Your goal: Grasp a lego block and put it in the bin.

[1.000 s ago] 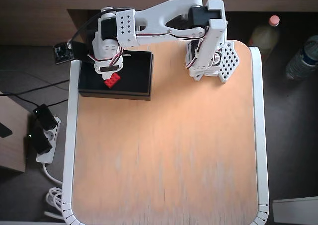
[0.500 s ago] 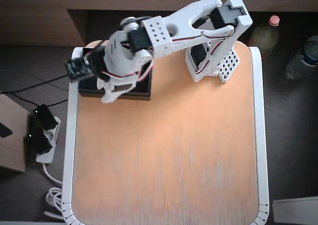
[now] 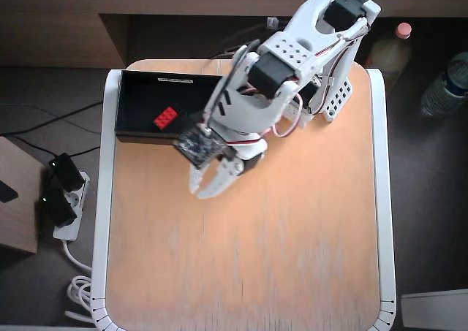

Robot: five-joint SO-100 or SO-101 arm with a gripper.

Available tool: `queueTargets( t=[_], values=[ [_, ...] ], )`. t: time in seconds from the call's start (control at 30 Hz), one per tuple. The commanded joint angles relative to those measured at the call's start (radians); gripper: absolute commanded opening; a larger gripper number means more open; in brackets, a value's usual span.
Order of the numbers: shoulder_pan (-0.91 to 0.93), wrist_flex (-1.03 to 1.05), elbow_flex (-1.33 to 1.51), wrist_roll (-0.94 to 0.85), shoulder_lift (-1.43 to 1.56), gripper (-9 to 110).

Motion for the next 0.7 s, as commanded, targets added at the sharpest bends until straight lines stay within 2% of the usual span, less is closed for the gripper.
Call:
queueTargets(
  t=[0.0, 0.27, 0.67],
  values=[
    [-0.114, 0.000, -0.006, 0.000, 0.080, 0],
    [-0.322, 0.006, 0.176, 0.012, 0.249, 0],
    [-0.451, 0.003, 0.607, 0.067, 0.566, 0]
  ],
)
